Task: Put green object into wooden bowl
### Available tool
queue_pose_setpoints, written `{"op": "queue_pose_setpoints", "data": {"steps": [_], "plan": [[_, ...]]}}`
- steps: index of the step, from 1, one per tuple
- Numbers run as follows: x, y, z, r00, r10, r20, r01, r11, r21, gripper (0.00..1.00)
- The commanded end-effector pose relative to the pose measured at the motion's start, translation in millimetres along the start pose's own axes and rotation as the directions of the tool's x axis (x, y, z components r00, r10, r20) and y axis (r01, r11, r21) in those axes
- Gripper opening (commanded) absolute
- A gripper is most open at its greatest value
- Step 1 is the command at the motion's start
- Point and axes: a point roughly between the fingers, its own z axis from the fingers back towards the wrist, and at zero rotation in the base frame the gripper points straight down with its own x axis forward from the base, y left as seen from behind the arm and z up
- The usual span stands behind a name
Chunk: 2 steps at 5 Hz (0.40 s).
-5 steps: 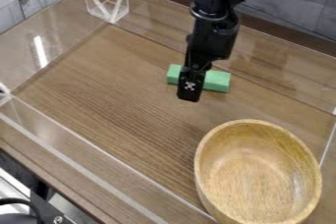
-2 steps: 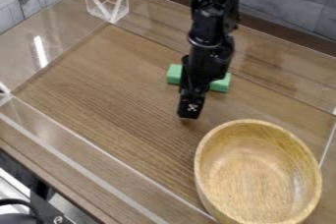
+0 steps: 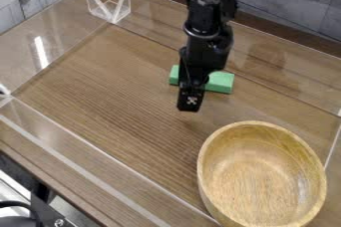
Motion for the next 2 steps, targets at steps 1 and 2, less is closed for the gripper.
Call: {"op": "queue_pose_setpoints", "data": {"steps": [1, 2], "plan": [[1.7, 17.7, 21.9, 0.998, -0.025, 0.055, 0.022, 0.998, 0.066, 1.00], [0.4, 12.4, 21.2, 0.997, -0.054, 0.060, 0.049, 0.996, 0.075, 1.00]]}}
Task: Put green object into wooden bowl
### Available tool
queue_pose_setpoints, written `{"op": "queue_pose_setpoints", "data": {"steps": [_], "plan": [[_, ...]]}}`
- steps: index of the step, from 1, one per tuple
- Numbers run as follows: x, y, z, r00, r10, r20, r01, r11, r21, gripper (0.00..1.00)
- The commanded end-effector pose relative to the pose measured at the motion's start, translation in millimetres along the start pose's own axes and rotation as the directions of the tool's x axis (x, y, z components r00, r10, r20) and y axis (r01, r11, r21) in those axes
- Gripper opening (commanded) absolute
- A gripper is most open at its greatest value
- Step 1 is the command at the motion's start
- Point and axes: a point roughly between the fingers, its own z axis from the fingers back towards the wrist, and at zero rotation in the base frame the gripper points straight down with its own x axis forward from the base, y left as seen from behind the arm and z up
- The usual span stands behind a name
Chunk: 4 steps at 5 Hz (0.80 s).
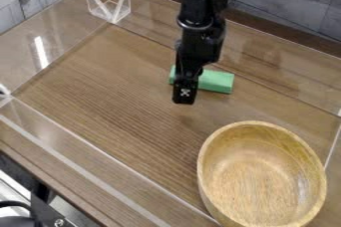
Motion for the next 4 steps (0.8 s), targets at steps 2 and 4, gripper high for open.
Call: {"op": "queue_pose_setpoints", "data": {"steps": [2, 4], "plan": [[12.5, -2, 20.6, 0.996, -0.083, 0.040, 0.080, 0.994, 0.079, 1.00], [13.6, 4, 24.1, 0.991, -0.124, 0.049, 0.119, 0.989, 0.091, 1.00]]}}
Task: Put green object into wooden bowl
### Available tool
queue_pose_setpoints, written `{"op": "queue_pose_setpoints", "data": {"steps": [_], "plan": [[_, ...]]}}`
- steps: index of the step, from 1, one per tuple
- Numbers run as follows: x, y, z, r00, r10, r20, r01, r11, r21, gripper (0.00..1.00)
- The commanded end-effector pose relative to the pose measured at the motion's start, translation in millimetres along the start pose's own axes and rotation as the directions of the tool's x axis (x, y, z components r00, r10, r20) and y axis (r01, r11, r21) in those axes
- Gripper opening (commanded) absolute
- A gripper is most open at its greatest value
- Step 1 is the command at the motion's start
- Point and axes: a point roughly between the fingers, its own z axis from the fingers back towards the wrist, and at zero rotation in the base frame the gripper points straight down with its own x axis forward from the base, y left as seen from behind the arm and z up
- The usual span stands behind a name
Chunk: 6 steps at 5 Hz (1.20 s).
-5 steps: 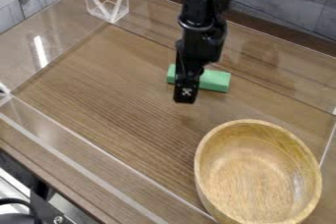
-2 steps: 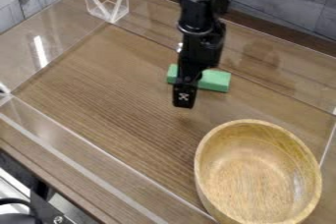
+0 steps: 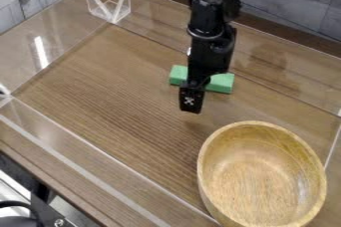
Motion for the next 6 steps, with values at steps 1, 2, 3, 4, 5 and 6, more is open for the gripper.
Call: {"op": "queue_pose_setpoints", "data": {"steps": [1, 2, 3, 4, 5, 6], "plan": [[-4.1, 19, 22.6, 0.999, 0.038, 0.033, -0.040, 0.997, 0.069, 1.00], [-7.3, 19, 16.7, 0.998, 0.042, 0.037, -0.045, 0.997, 0.065, 1.00], [-0.7, 27, 21.7, 0.998, 0.056, 0.034, -0.058, 0.996, 0.068, 1.00], [4.4, 30, 9.2, 0.999, 0.028, 0.034, -0.031, 0.997, 0.072, 1.00], [9.5, 31, -2.0, 0.999, 0.013, 0.030, -0.016, 0.997, 0.076, 1.00], [18.5, 39, -14.4, 1.000, 0.000, 0.026, -0.002, 0.997, 0.076, 1.00]]}}
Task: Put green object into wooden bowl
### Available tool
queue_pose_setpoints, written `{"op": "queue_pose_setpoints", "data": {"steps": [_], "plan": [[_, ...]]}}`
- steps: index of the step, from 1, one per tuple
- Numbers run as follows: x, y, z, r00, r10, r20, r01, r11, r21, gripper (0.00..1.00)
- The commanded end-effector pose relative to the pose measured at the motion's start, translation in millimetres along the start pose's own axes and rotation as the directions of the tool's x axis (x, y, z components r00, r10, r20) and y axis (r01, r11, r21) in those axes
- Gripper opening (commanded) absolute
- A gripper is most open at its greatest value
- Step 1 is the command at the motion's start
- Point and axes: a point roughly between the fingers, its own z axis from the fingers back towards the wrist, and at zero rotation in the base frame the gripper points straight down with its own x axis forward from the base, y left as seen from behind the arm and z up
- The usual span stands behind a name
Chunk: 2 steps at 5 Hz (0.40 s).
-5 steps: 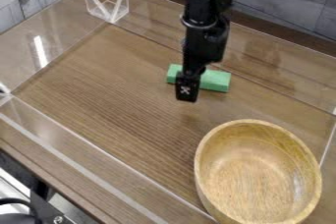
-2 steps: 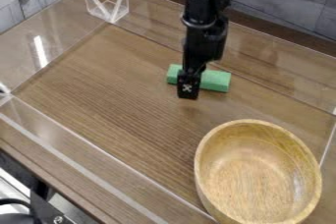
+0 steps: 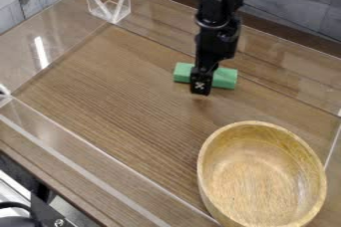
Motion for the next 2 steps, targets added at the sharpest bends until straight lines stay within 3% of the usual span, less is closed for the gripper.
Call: {"op": "queue_pose_setpoints", "data": {"steps": [1, 2], "plan": [[8.0, 4.2, -0.1, 1.000, -0.019, -0.001, 0.019, 1.000, 0.002, 0.00], [6.9, 5.3, 0.6, 1.000, -0.029, -0.004, 0.029, 1.000, -0.003, 0.00]]}}
